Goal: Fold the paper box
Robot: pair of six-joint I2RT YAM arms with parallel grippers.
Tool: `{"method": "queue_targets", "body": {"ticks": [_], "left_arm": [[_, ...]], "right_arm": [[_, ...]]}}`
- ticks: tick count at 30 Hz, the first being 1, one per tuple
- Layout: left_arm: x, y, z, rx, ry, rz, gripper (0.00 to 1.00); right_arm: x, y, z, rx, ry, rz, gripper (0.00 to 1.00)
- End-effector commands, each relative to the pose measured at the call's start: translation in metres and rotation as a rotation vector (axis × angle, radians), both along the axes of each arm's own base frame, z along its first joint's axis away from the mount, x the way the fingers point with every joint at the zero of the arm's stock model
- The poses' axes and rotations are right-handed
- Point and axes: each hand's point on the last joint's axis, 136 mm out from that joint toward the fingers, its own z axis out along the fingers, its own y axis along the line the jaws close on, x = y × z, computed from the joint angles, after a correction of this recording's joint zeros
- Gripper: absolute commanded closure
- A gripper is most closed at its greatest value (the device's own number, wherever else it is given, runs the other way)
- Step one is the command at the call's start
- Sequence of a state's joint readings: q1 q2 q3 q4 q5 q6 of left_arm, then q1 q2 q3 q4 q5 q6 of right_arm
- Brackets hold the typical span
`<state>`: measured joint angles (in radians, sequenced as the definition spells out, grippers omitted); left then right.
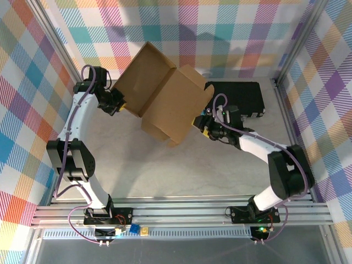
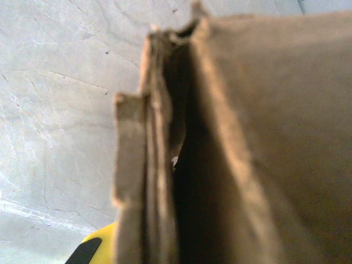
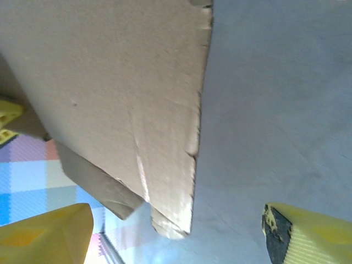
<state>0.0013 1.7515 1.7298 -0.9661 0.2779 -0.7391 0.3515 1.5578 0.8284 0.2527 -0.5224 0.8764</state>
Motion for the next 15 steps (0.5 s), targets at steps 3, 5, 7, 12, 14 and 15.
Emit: {"method": "queue_targets", "body": {"ticks": [3, 5, 7, 12, 14, 15], "left_arm": [[0.004, 0.000, 0.006, -0.074, 0.001, 0.022, 1.00], [0.003, 0.001, 0.007, -0.078, 0.001, 0.022, 1.00], [0.002, 0.003, 0.007, -0.078, 0.000, 0.027, 1.00], [0.001, 0.006, 0.006, -0.087, 0.011, 0.030, 1.00], [0.000, 0.007, 0.005, -0.085, 0.014, 0.033, 1.00], [0.000, 0.007, 0.004, -0.085, 0.017, 0.035, 1.00]], "right_arm": [[0.020, 0.023, 0.049, 0.195, -0.181, 0.084, 0.20], [0.027, 0.030, 0.051, 0.231, -0.194, 0.108, 0.20], [0.033, 0.037, 0.047, 0.248, -0.183, 0.140, 0.23], [0.046, 0.046, 0.051, 0.271, -0.199, 0.157, 0.26], [0.048, 0.051, 0.055, 0.265, -0.204, 0.165, 0.29], [0.049, 0.053, 0.057, 0.253, -0.208, 0.165, 0.31]]}}
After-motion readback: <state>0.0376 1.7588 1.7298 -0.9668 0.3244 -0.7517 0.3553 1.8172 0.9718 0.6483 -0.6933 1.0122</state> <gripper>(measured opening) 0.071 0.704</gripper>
